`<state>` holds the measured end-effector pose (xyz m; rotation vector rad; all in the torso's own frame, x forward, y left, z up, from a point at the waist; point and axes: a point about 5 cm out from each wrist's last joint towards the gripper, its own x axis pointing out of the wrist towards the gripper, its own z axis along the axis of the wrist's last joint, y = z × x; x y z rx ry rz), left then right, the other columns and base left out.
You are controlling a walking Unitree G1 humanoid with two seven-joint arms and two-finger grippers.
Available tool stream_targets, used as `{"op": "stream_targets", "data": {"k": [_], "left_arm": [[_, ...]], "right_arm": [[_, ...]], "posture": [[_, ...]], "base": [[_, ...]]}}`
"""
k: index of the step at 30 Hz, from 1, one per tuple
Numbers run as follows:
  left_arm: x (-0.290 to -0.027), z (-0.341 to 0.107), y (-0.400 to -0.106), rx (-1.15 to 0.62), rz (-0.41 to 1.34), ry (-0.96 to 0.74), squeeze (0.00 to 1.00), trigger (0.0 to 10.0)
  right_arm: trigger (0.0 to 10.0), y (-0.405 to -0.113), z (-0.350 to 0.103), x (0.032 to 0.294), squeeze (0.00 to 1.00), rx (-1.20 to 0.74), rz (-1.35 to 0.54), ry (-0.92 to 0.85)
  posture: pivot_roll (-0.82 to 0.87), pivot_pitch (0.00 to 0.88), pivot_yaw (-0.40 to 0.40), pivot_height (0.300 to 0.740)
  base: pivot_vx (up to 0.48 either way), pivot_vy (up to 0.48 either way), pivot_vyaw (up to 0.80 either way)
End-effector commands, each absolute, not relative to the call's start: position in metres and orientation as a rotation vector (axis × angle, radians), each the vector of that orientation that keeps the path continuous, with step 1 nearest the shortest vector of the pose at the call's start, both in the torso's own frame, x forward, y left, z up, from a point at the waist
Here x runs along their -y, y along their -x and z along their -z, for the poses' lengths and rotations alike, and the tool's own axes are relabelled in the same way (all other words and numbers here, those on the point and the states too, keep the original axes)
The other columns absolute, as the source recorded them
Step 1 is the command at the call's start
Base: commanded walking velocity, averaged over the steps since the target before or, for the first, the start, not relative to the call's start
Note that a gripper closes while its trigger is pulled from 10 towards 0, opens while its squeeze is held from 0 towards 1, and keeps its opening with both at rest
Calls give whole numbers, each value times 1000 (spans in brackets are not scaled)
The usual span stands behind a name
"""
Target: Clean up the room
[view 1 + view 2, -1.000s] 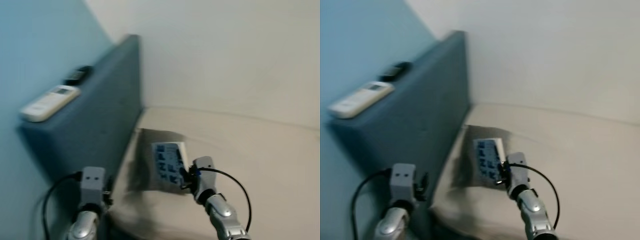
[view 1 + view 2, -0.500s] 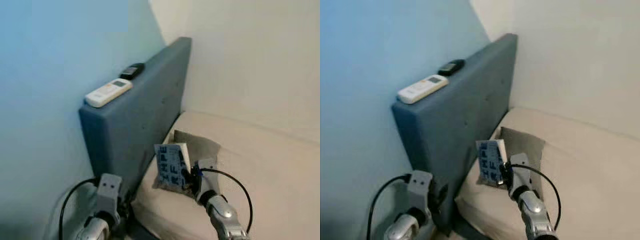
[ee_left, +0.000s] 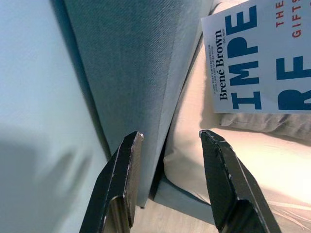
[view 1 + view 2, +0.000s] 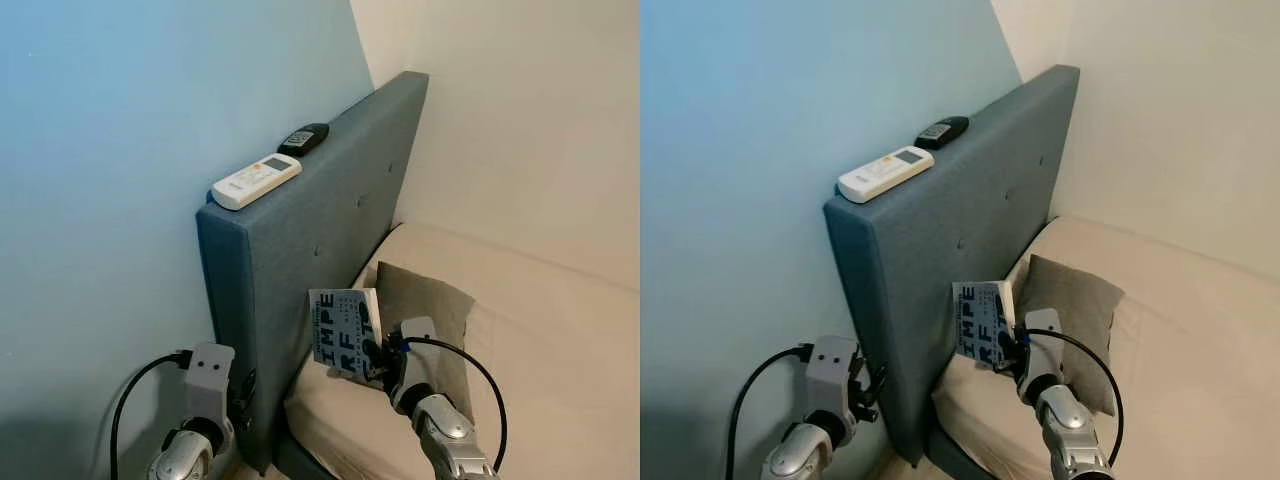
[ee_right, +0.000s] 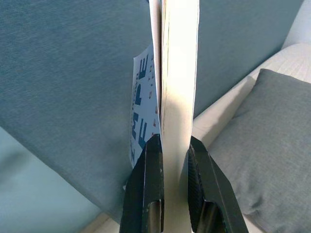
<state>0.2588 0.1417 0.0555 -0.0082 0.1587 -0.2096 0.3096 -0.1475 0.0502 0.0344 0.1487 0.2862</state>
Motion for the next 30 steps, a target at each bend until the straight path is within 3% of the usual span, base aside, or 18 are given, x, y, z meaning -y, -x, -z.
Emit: {"op": "stream_targets", "data": {"k": [1,11,30], "left_arm": [[-146,-55,-259,-173,177,4,0,10000],[-150,-55,-261,-169,120,-8,0,10000],[-161,-58,-267,-154,33,-7,0,10000]], "right_arm": [[10000,-311,-55,149,0,-121,-276,-57],[10000,-311,-56,151,0,-120,-272,-61],[10000,-313,-58,150,0,-115,-278,-63]], "posture": [[8,97,-78,740],[2,98,-79,740],[4,97,-80,740]], "base": [[0,0,0],[0,-416,0],[0,0,0]]}}
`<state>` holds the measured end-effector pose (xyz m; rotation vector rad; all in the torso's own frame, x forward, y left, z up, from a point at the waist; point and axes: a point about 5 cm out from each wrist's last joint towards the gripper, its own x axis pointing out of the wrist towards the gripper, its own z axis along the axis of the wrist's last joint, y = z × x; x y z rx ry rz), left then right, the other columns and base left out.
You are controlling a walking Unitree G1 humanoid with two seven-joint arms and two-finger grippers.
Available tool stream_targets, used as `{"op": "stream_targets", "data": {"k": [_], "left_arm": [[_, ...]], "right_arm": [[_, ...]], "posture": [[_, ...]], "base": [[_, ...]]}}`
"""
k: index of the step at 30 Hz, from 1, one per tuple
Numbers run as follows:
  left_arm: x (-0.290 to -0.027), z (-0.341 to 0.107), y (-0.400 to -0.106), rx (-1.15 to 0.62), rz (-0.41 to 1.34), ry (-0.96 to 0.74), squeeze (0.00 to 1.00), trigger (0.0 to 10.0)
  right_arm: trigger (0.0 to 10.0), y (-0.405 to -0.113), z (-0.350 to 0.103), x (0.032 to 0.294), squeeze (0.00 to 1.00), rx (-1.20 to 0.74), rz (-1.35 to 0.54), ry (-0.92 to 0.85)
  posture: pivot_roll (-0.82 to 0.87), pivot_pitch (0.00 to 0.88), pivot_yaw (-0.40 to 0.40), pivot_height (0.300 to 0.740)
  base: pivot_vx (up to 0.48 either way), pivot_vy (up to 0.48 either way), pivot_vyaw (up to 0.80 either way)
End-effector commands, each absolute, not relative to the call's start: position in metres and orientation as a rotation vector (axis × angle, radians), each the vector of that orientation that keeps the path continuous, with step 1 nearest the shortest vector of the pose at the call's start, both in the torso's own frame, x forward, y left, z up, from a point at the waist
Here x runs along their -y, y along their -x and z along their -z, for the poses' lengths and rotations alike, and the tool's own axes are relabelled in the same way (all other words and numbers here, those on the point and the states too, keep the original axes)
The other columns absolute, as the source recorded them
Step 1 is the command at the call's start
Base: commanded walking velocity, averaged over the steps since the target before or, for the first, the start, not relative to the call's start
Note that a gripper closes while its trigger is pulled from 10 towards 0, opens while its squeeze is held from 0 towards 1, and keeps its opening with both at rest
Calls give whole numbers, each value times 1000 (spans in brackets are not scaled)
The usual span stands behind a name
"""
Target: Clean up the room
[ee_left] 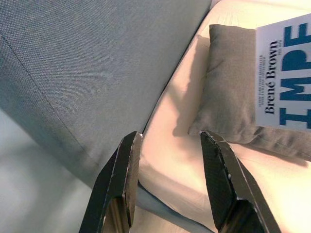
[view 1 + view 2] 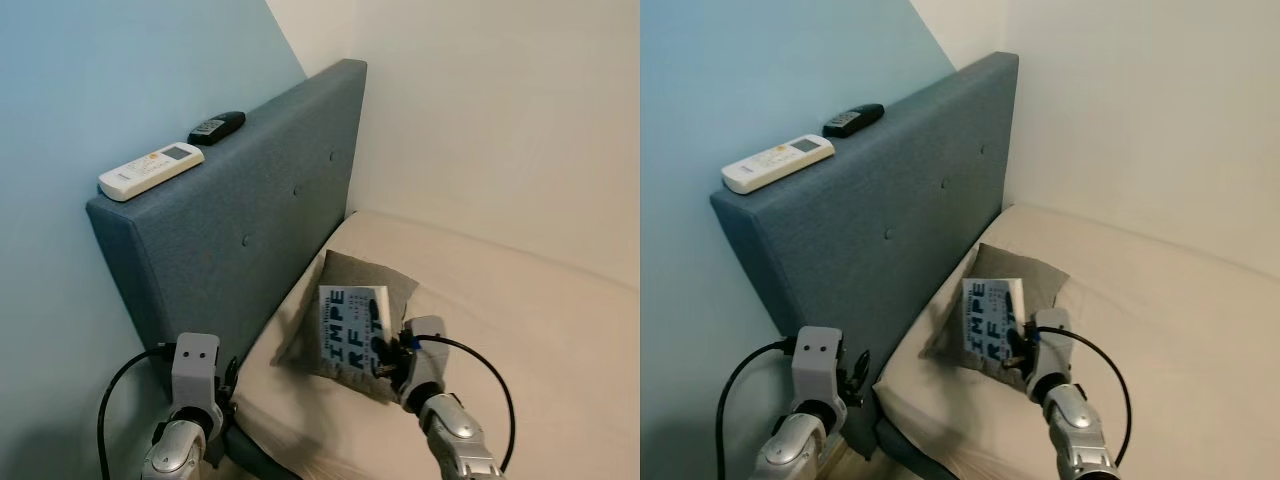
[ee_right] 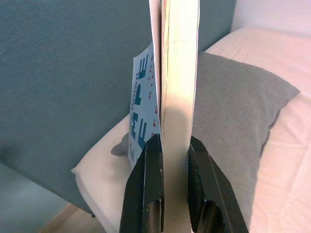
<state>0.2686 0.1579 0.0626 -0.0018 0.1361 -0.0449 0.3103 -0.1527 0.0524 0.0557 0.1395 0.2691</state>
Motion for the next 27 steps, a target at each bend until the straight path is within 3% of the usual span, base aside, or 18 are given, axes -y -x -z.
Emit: {"op": "stream_targets", "data": {"k": [1,6,12,25,27], "left_arm": [[-162,-58,-267,-154,33,-9,0,10000],[-162,-58,-268,-156,29,-10,0,10000],[-166,-55,-269,-176,-8,-50,0,10000],[-173,-53,-270,-174,-73,-39,0,10000],[-173,-53,-270,-180,-70,-26,0,10000]], "right_arm": [[10000,-313,-58,150,0,-115,-278,-64],[10000,-313,-58,150,0,-116,-279,-64],[10000,-314,-58,150,0,-115,-282,-61],[10000,-315,-60,150,0,-109,-288,-52],[10000,-315,-60,150,0,-109,-289,-51]], "posture": [[4,97,-80,740],[5,94,-81,740],[0,85,-83,740],[-2,72,-87,740],[-2,72,-87,740]], "base": [[0,0,0],[0,0,0],[0,-444,0],[0,0,0],[0,480,0]]}}
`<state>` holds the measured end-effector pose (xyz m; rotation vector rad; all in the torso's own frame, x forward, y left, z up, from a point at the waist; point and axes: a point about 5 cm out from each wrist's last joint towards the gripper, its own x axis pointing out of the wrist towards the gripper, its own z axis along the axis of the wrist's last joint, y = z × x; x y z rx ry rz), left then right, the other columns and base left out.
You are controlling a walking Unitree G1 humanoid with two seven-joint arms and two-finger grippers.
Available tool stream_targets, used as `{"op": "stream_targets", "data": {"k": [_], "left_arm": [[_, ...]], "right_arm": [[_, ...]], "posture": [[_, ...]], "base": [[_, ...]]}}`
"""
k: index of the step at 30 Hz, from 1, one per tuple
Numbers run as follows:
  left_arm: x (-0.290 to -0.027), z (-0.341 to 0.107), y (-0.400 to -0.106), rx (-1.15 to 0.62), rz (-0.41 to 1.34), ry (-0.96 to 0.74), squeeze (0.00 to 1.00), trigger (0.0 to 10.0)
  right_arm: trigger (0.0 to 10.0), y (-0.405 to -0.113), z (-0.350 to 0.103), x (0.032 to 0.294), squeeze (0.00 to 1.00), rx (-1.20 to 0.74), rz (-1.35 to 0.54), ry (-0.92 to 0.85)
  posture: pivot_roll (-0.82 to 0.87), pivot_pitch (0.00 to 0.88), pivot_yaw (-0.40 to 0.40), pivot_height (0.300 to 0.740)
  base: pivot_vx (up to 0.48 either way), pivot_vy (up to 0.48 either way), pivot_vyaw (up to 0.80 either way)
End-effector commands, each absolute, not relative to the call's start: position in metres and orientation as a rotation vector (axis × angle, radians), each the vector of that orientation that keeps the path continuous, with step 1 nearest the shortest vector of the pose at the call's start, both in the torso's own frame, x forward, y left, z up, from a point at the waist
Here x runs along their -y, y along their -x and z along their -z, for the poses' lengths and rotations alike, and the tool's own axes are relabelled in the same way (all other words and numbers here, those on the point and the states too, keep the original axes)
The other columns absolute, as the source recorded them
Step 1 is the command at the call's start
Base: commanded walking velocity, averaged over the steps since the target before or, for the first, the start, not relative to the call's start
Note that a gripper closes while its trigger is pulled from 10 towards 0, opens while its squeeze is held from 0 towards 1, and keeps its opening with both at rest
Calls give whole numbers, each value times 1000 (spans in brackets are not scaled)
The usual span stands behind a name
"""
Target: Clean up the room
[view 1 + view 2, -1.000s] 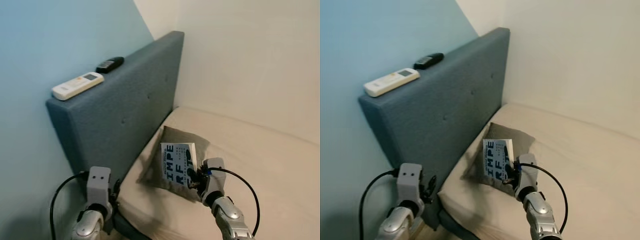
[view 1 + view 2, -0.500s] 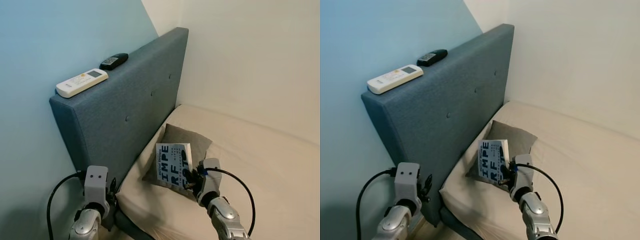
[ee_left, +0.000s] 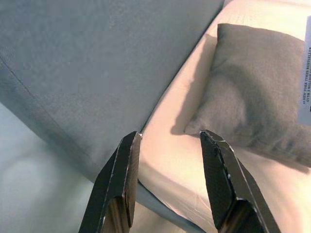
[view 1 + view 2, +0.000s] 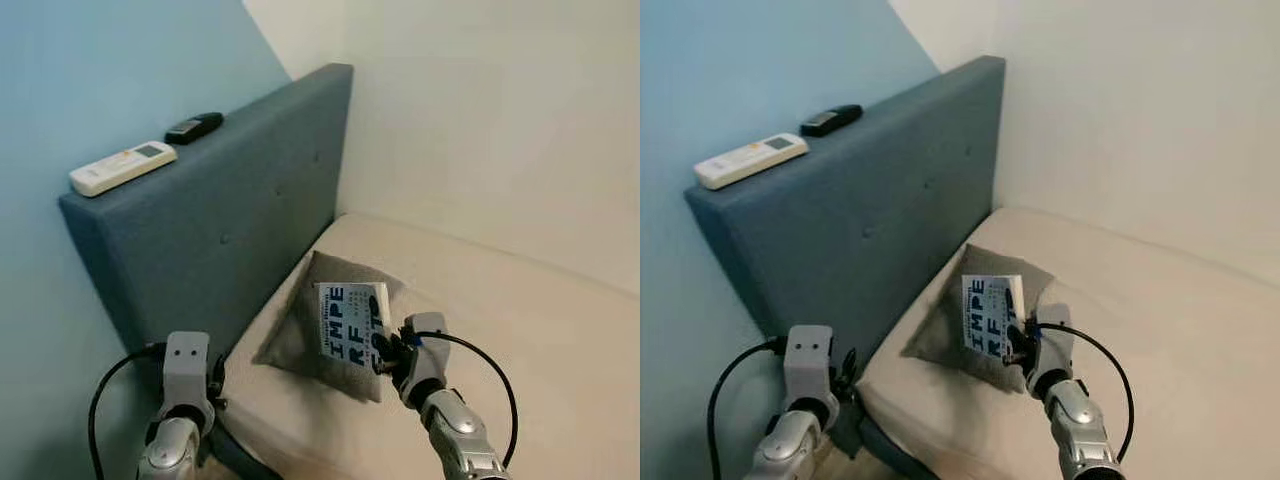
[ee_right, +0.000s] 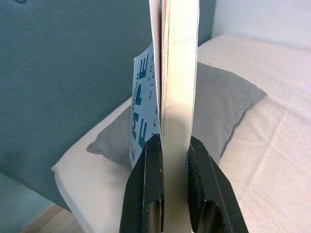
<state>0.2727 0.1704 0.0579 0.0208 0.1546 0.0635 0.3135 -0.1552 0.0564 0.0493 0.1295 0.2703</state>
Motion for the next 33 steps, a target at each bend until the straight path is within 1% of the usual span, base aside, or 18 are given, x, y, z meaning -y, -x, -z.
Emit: {"op": "stream_targets", "data": {"k": [1,5,13,15,16,19,28,33], "left_arm": [[-173,-52,-270,-181,-69,-25,0,10000],[-172,-55,-271,-154,-64,-33,0,10000],[-174,-58,-270,-135,-82,-30,0,10000],[-173,-60,-270,-120,-75,-32,0,10000],[-173,-60,-270,-120,-75,-32,0,10000],[-170,-61,-269,-113,-66,-30,0,10000],[-167,-59,-268,-121,-56,-40,0,10000],[-167,-60,-269,-116,-43,-42,0,10000]], "right_arm": [[10000,-315,-60,149,0,-108,-291,-52],[10000,-315,-60,149,0,-108,-294,-57],[10000,-316,-59,151,0,-121,-255,-127],[10000,-318,-61,155,0,-130,-226,-236],[10000,-318,-61,155,0,-130,-226,-236],[10000,-321,-61,158,0,-143,-199,-314],[10000,-321,-61,158,0,-156,-215,-331],[10000,-319,-58,155,0,-179,-239,-364]], "posture": [[-2,72,-87,740],[-3,78,-87,740],[0,86,-92,740],[2,88,-94,740],[2,88,-94,740],[3,89,-94,740],[0,92,-92,740],[0,92,-90,720]], "base": [[0,480,0],[0,480,0],[0,0,0],[0,0,0],[0,0,0],[0,0,0],[0,0,0],[0,0,0]]}}
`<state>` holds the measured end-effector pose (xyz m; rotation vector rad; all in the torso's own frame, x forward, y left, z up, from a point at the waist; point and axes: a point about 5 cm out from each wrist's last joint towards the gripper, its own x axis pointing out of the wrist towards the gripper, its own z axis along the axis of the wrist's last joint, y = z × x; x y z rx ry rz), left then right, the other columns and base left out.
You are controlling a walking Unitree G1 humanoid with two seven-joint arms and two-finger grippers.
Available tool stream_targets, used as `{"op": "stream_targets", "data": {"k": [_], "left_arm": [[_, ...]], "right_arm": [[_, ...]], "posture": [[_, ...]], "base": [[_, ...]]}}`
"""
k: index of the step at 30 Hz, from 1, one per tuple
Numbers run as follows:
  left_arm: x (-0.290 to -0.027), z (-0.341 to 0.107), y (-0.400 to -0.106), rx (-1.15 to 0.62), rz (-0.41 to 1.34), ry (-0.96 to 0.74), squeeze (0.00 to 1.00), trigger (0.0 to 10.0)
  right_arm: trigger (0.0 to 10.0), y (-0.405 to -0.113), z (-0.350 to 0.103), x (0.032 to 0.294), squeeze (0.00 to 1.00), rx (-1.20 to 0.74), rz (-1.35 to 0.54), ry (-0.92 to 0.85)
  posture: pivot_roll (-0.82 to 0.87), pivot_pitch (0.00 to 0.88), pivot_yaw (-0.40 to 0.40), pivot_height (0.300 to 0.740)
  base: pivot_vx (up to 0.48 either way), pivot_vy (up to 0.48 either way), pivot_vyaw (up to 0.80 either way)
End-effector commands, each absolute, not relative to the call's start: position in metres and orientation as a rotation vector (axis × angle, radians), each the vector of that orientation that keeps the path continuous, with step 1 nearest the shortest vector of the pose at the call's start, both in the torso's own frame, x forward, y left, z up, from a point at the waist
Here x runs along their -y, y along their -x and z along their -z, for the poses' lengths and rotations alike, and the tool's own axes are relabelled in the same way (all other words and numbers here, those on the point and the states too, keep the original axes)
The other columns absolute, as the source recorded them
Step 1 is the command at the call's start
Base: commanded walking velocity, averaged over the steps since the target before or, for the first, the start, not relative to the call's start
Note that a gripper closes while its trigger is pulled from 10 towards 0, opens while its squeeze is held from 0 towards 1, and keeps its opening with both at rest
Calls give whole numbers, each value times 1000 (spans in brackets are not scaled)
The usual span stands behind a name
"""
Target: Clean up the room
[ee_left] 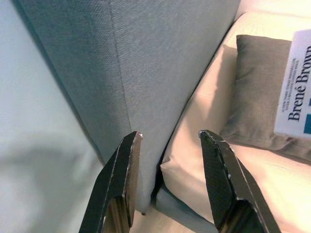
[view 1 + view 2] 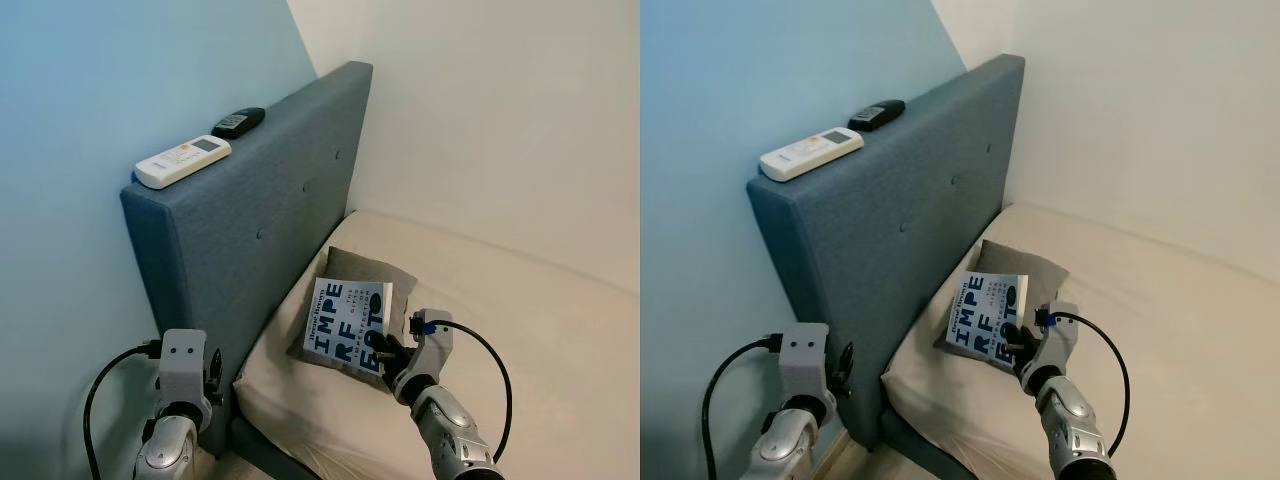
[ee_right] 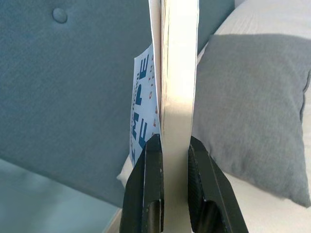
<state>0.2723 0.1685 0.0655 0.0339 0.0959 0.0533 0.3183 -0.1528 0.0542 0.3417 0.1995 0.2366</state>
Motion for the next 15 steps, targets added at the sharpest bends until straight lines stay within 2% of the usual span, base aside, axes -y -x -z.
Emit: {"op": "stream_targets", "data": {"k": [1,8,15], "left_arm": [[-165,-61,-268,-112,-19,-28,0,10000],[-144,-65,-260,-88,165,28,0,10000],[-141,-63,-259,-98,182,22,0,10000]], "right_arm": [[10000,-318,-57,154,0,-186,-246,-371],[10000,-316,-55,151,0,-219,-272,-406],[10000,-316,-54,150,0,-225,-279,-418]], "posture": [[0,92,-90,715],[1,96,-90,681],[2,94,-89,656]], "base": [[0,0,0],[0,0,0],[0,0,0]]}}
